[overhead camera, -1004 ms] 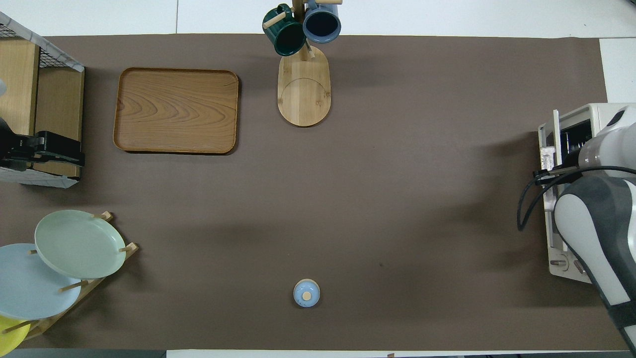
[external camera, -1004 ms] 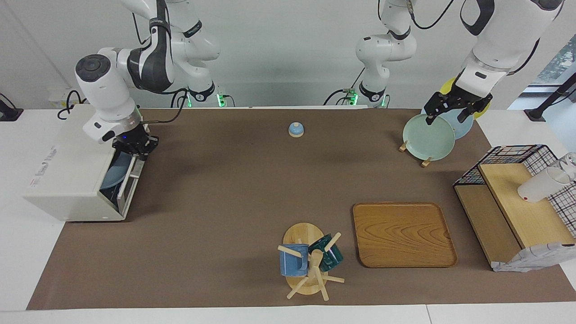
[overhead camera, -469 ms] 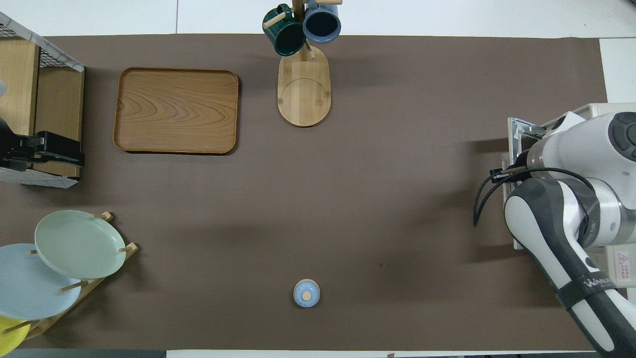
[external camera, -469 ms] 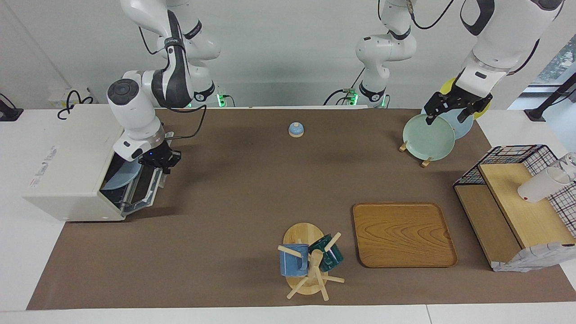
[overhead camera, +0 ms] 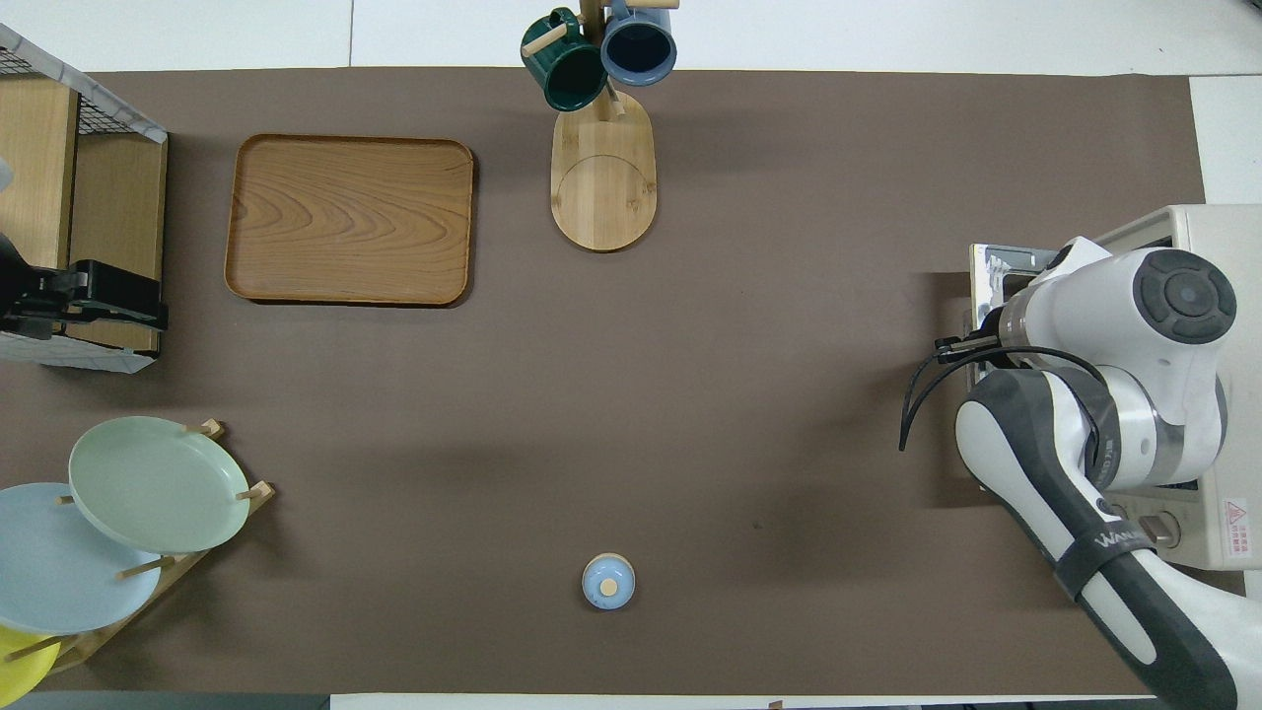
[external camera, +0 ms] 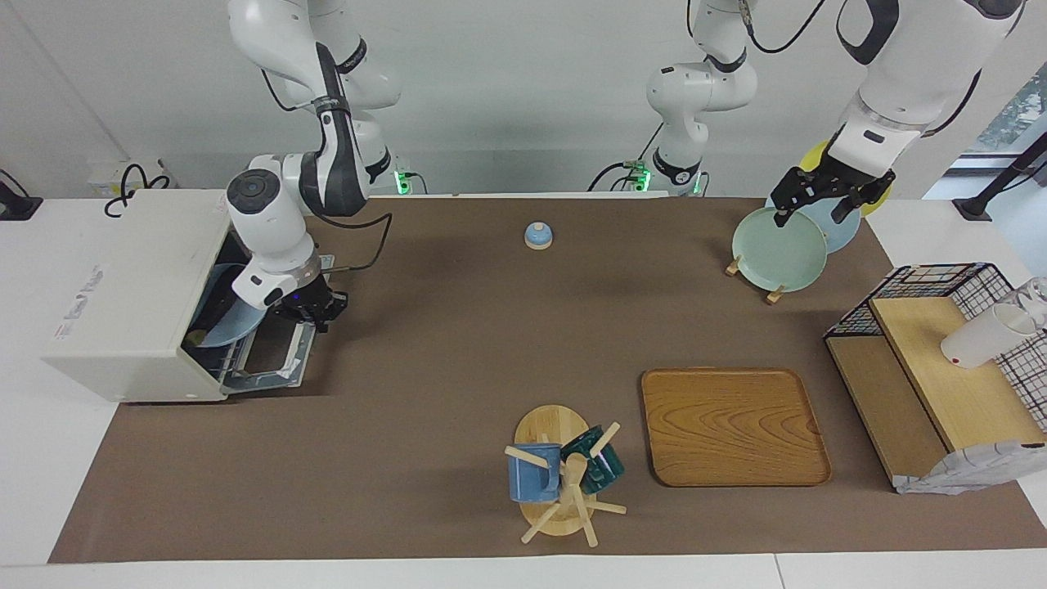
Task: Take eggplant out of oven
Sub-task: 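Reach the right gripper into the open toaster oven toward the plate, then grasp the light blue plate inside the oven with the right gripper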
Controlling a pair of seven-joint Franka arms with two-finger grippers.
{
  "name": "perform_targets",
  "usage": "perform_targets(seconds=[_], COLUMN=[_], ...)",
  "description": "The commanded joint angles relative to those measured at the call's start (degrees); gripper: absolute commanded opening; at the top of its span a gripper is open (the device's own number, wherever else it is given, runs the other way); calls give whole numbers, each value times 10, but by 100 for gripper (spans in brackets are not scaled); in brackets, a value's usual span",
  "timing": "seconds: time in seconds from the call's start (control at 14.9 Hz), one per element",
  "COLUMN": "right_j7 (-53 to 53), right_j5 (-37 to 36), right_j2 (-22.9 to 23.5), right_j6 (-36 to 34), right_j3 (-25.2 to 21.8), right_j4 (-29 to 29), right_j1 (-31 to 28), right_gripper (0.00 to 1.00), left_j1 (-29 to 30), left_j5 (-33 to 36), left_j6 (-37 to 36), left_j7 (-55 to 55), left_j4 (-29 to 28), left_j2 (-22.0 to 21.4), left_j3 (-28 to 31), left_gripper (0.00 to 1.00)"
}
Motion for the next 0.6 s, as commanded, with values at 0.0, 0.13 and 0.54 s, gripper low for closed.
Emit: perform_targets(seconds=[0.0, 0.13, 0.54], right_j7=[7, 6, 79], right_j5=[2, 24, 57], right_j2=[16, 34, 33], right_j6=[20, 37, -22], right_j3=[-6, -6, -3], right_j4=[-2, -2, 31], right_j1=[-10, -10, 46], right_gripper=[0, 0, 0], left_j1=[8, 8, 8], left_j5=[7, 7, 7], left_j6=[-5, -5, -5], left_j7=[2, 2, 2], left_j4=[-8, -8, -8], left_j2=[-9, -9, -9], left_j3=[-4, -4, -4], left_gripper=[100, 100, 100])
